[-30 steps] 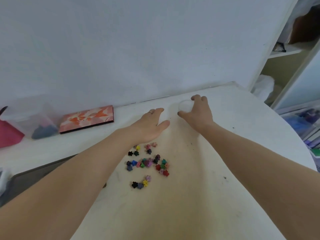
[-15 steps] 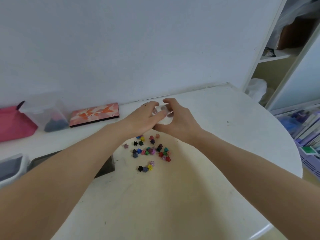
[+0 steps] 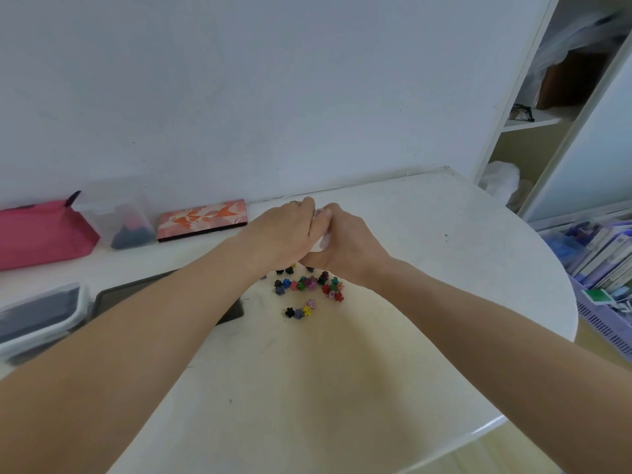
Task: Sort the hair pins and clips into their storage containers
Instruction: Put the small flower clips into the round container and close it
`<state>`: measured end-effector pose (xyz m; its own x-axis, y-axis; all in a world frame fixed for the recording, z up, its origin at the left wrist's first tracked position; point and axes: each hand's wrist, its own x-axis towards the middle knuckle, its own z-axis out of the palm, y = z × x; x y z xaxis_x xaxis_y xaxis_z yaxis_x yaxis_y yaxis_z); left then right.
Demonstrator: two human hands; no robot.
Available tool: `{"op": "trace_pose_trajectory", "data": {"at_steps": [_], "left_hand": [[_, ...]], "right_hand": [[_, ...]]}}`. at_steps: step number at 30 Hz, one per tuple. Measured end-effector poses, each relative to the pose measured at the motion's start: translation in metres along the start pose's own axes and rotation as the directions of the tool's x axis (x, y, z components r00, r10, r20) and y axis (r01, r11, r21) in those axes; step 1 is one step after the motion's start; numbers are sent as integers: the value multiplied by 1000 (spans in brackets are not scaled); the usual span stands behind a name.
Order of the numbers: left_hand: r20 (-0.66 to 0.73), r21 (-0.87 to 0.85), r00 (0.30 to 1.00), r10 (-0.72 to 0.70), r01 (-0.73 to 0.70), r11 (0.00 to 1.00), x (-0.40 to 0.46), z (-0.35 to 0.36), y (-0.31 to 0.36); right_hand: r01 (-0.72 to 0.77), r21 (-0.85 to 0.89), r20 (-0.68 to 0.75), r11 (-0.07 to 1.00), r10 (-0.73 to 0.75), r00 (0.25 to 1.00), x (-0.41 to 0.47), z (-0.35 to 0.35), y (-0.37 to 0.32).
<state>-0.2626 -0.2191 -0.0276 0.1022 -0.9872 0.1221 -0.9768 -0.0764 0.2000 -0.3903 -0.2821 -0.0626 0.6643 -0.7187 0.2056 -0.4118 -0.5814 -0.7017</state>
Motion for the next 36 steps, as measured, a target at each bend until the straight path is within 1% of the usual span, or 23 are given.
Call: {"op": "trace_pose_trajectory", "data": {"at_steps": [2,4,6,9,11,12,14,15,16,18,20,21,23,25,28,30,31,33,34,35,36], "left_hand": [[4,129,1000,11,-12,992,0,-3,3],[8,172,1000,-19,18,985,2,-5,8],[44,148,996,-77,70,986,5,-8,11],[117,61,977,-179,172,983,11,-12,12],[227,43,950,-212,208,977,12,-16,11],[274,-33,941,-198,215,976,9,-20,10],[277,-239,950,-145,214,947,3,-23,4],[263,-301,959,-108,188,935,1,-24,2],[250,-325,966,-61,143,935,-1,-24,-1],[228,-308,974,8,64,949,-3,-23,-7],[184,-291,982,36,20,957,-2,-21,-12],[156,-267,987,39,4,964,-1,-21,-13],[133,-208,991,12,16,978,0,-21,-14],[152,-189,988,-30,59,980,2,-23,-13],[196,-229,977,-84,129,965,5,-27,-8],[224,-219,966,-130,179,959,8,-29,-4],[241,-228,956,-168,224,948,11,-30,-5],[293,-329,919,-265,357,874,16,-33,-15],[325,-385,896,-303,418,823,17,-35,-23],[361,-418,876,-319,458,784,17,-36,-31],[392,-424,863,-320,478,770,18,-36,-39]], "right_hand": [[19,-3,-4,1000,-19,1000,-2,1,-1],[29,-27,-22,999,-30,999,-3,1,-1],[33,-80,-37,996,-36,999,-3,3,0],[54,-168,-28,984,-59,998,-1,5,-2],[72,-187,32,980,-67,997,0,1,-3],[71,-174,77,982,-58,995,2,-3,-3],[19,-125,160,992,1,987,5,-13,-3],[-31,-88,184,996,47,982,7,-19,-4],[-85,-44,200,995,92,975,9,-24,-5],[-135,-1,232,991,131,964,12,-31,-7],[-106,6,232,994,102,967,15,-30,-11],[-99,16,222,995,93,971,15,-29,-13],[-107,10,186,994,103,977,17,-25,-13],[-114,-22,145,993,116,983,19,-22,-15],[-104,-67,100,992,110,989,22,-16,-14],[-49,-140,59,989,58,997,21,-14,-14],[2,-218,47,976,8,999,21,-13,-13],[90,-405,37,910,-82,996,21,-9,-8],[98,-439,31,893,-94,995,21,-7,-3],[89,-424,21,901,-88,996,21,-7,1],[65,-368,8,927,-67,998,22,-7,5]]}}
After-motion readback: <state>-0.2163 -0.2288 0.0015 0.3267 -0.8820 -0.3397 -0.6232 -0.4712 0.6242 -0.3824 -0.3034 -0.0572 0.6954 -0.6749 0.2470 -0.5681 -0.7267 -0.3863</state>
